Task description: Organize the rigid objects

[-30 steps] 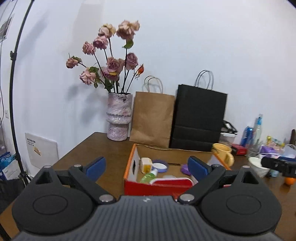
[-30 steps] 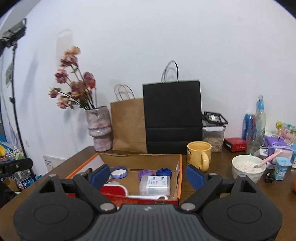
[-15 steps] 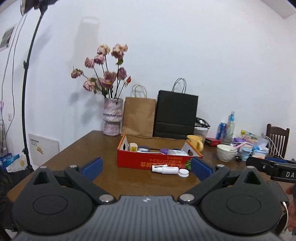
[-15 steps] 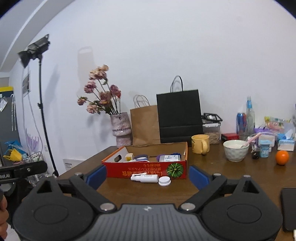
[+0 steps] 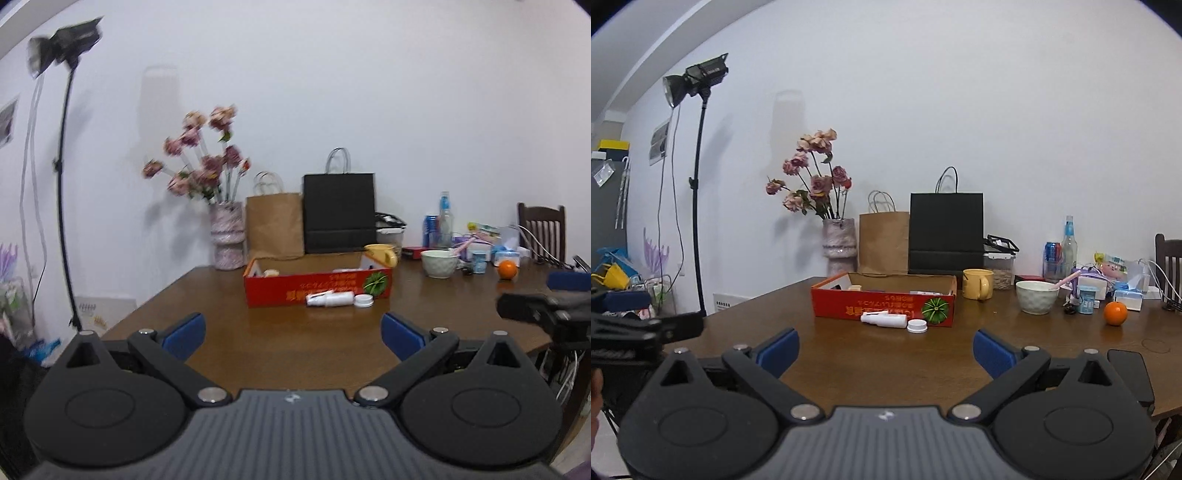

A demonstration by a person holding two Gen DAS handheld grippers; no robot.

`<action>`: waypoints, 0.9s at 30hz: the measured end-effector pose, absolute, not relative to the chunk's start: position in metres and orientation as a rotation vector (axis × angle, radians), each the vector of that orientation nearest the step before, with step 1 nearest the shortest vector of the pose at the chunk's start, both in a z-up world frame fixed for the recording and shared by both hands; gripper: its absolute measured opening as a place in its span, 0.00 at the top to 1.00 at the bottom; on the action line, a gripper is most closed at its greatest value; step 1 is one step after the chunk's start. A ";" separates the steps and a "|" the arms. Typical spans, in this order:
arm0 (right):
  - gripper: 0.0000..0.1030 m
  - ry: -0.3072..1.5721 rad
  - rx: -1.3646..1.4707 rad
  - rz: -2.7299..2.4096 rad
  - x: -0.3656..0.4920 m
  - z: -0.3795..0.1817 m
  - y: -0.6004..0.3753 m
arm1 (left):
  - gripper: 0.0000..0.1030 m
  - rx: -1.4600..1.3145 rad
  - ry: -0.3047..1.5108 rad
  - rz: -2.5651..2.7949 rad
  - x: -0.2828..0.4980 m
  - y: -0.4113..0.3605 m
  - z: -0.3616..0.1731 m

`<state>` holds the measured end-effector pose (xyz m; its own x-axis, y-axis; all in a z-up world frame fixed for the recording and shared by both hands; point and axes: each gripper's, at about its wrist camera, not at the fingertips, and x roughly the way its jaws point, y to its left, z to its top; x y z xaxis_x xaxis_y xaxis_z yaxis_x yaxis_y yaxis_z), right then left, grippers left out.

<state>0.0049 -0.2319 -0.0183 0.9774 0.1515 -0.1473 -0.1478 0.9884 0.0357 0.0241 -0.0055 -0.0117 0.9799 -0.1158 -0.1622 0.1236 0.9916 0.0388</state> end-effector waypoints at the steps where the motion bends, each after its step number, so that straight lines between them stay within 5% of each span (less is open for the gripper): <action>1: 0.02 0.149 0.028 0.157 0.004 -0.019 -0.230 | 0.00 0.033 0.168 -0.115 0.023 -0.004 -0.012; 15: 0.02 0.213 0.058 0.117 0.051 -0.036 -0.238 | 0.00 0.002 0.211 -0.116 0.058 0.002 -0.019; 27: 0.09 0.359 0.016 0.140 0.211 -0.040 -0.260 | 0.00 0.053 0.314 -0.242 0.209 -0.015 -0.023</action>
<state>0.2106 -0.2597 -0.0396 0.9268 0.1396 -0.3487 -0.1338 0.9902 0.0409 0.2088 -0.0150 -0.0232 0.9224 -0.2271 -0.3124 0.2436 0.9698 0.0142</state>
